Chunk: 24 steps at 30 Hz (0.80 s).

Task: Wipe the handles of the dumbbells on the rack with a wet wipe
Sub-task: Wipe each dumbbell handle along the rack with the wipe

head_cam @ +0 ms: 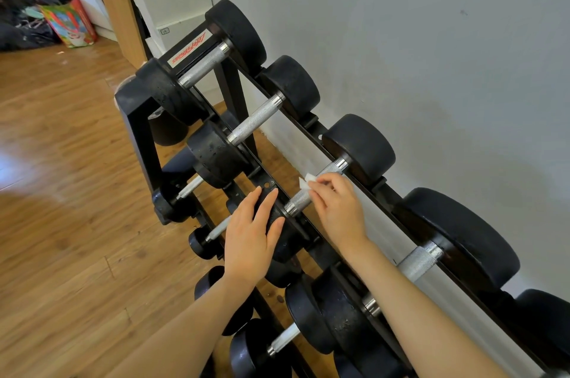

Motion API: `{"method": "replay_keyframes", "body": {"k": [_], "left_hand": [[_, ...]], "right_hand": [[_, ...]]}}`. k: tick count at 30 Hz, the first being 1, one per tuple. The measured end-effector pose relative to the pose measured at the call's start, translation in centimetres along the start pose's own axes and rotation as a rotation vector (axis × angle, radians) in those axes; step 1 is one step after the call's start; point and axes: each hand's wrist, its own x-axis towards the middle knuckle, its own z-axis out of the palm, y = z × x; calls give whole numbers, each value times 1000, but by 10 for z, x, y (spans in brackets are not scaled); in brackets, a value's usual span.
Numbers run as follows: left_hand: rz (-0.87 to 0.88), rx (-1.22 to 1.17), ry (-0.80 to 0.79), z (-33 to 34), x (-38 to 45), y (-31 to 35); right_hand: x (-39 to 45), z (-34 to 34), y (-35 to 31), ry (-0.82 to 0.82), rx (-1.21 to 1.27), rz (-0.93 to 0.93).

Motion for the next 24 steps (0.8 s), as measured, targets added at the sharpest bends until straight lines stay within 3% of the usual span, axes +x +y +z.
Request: {"method": "replay_keyframes", "body": {"k": [6, 10, 15, 19, 24], "left_hand": [[9, -43, 18, -1, -5, -3], [24, -29, 6, -3, -6, -5], [42, -41, 0, -6, -7, -8], [33, -35, 4, -4, -13, -14], [12, -18, 14, -2, -17, -13]], "right_hand": [[0, 2, -13, -146, -77, -176], [10, -2, -13, -85, -86, -70], [6, 3, -18, -188, -108, -214], [15, -3, -14, -155, -97, -129], [7, 2, -20, -239, -114, -301]]}}
